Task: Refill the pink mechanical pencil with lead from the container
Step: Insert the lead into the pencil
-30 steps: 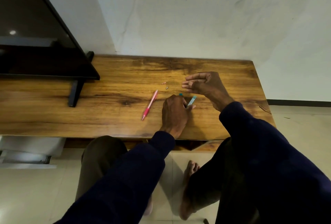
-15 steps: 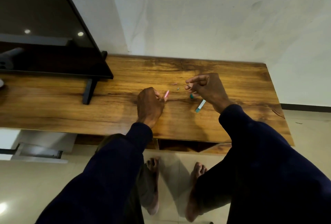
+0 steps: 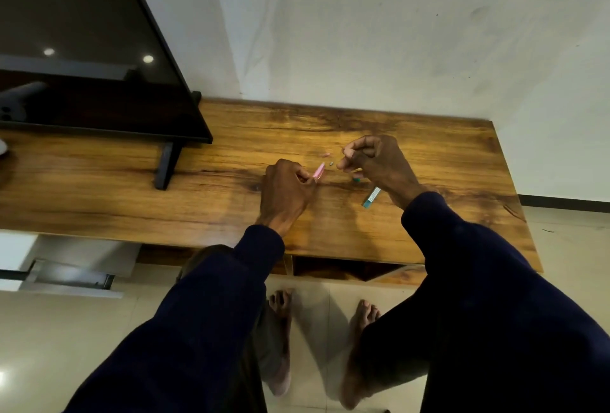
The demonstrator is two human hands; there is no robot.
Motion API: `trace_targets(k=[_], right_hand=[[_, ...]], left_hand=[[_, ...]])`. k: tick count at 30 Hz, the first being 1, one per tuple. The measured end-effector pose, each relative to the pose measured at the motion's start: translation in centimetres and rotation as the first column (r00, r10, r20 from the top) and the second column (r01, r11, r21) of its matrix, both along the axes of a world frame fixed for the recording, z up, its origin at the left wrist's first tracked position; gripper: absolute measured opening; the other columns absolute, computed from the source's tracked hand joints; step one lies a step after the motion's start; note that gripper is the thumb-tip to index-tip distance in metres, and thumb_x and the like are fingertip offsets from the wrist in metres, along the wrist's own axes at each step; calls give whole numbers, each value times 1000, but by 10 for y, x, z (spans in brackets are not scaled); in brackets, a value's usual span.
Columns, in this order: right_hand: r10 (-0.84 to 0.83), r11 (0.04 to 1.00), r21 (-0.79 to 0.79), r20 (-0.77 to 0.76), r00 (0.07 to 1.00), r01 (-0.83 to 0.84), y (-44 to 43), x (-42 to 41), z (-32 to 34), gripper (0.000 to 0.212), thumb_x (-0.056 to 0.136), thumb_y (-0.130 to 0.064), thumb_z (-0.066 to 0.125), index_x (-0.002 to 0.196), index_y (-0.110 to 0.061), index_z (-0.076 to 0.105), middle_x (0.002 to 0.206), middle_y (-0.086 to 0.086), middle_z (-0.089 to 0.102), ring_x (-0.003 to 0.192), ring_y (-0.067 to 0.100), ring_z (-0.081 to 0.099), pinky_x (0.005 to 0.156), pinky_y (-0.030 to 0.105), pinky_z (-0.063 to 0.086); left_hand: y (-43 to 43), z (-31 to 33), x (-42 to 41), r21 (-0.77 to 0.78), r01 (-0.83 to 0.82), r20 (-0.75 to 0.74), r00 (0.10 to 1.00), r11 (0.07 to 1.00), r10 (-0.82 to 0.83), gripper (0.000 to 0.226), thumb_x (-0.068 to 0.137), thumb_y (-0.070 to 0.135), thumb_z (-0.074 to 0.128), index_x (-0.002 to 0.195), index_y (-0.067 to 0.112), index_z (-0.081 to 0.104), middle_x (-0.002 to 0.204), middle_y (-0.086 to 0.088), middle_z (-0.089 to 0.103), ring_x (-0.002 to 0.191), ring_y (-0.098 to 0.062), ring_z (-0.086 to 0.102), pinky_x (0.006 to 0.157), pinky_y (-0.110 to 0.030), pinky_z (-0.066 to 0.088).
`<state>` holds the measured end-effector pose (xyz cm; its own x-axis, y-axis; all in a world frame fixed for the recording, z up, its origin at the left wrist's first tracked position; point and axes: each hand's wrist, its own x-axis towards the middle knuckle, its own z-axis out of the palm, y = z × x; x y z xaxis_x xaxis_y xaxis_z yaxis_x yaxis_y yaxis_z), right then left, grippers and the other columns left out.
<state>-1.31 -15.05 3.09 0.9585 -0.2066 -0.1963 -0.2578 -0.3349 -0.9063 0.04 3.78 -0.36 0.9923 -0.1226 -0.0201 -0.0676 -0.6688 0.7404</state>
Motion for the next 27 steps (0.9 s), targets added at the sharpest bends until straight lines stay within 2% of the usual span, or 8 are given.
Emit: trace_targets(k=[4, 6, 9, 12, 14, 17, 22, 27], right_hand=[[1, 997, 76, 25, 1000, -3, -2, 0, 4, 18, 101, -22, 67, 107, -4, 69, 88, 1, 83, 84, 17, 79, 68, 24, 63], [-2, 994, 110, 46, 999, -3, -3, -1, 5, 16, 100, -21, 68, 105, -7, 72, 92, -1, 83, 86, 12, 78, 70, 23, 62], [-44, 992, 124, 95, 995, 32, -3, -1, 7, 7, 97, -21, 73, 97, -16, 77, 87, -6, 78, 78, 1, 71, 69, 20, 58], [-66, 973, 227, 169, 983, 26, 0, -3, 12, 10, 96, -17, 74, 97, -8, 77, 81, 1, 73, 73, 8, 68, 70, 22, 59], [-78, 957, 289, 209, 975, 15, 2, -4, 17, 15, 96, -15, 74, 100, -1, 76, 83, 8, 75, 75, 17, 72, 72, 28, 62], [-87, 954, 298, 255, 963, 7, 6, -4, 24, 13, 96, -13, 73, 102, -1, 75, 88, 11, 78, 79, 22, 76, 74, 31, 64], [-32, 976, 215, 302, 953, -35, 9, -5, 31, 13, 99, -12, 70, 104, -1, 73, 91, 11, 79, 81, 18, 78, 70, 24, 62], [-19, 983, 180, 315, 949, -40, 12, -4, 31, 13, 99, -9, 68, 105, 1, 72, 92, 14, 77, 80, 16, 78, 70, 22, 62]], left_hand=[[5, 8, 2, -125, -5, -40, 999, 992, 0, 10, 89, 20, 81, 96, 13, 81, 84, 5, 76, 73, 0, 70, 59, -9, 53], [7, 13, 2, -200, -13, -61, 998, 980, 0, 11, 88, 19, 82, 97, 14, 81, 86, 6, 77, 76, -1, 72, 60, -10, 56], [9, 21, 2, -322, -39, -77, 997, 946, 15, 16, 85, 17, 84, 100, 14, 80, 90, 3, 79, 82, -8, 76, 69, -19, 62], [9, 27, -1, -407, -44, -82, 997, 912, 11, 24, 85, 14, 84, 109, 15, 79, 96, 1, 81, 86, -11, 78, 75, -28, 66], [8, 28, -3, -426, -30, -63, 998, 904, 4, 27, 85, 12, 83, 112, 14, 79, 99, 1, 81, 88, -10, 78, 75, -26, 65], [8, 28, -5, -425, -21, -39, 999, 905, 5, 27, 85, 12, 83, 111, 14, 79, 101, 3, 80, 89, -5, 75, 73, -15, 61], [8, 26, -6, -408, -4, -26, 1000, 913, -7, 26, 85, 10, 83, 111, 13, 79, 95, 11, 76, 80, 11, 70, 69, -7, 56], [8, 21, -6, -398, 0, -21, 1000, 917, -9, 27, 85, 10, 82, 112, 11, 79, 100, 6, 77, 81, 7, 71, 69, -8, 57]])
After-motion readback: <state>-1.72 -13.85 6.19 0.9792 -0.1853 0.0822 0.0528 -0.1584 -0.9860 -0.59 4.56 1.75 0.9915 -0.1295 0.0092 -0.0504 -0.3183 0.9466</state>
